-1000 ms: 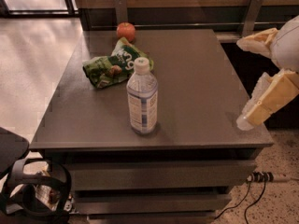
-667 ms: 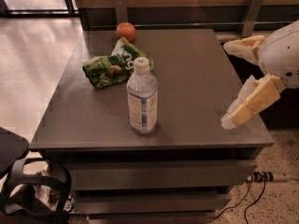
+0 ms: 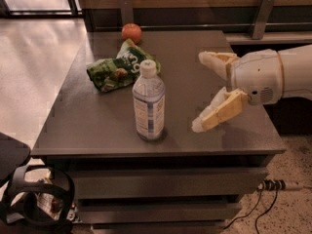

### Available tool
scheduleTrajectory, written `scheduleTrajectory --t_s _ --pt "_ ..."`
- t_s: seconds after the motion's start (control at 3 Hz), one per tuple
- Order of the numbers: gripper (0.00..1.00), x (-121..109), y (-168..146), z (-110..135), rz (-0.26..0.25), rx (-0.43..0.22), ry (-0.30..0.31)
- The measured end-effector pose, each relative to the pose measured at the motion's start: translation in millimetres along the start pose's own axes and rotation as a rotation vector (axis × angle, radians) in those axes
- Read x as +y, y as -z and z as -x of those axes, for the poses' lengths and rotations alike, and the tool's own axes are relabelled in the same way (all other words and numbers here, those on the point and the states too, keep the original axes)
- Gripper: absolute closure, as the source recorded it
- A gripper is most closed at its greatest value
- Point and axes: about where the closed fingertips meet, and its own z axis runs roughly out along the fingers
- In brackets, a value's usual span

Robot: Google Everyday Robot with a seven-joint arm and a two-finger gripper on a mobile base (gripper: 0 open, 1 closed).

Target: Move blue plastic bottle near apple

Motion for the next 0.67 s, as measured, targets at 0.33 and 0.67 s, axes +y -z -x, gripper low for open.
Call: scheduleTrajectory --t_s 0.33,0.67 --pt "0.00 -4.2 -21.5 -5.4 0.020 -0.092 -0.017" --pt "0.00 -7.3 -54.3 -7.4 0.065 -0.187 -0.039"
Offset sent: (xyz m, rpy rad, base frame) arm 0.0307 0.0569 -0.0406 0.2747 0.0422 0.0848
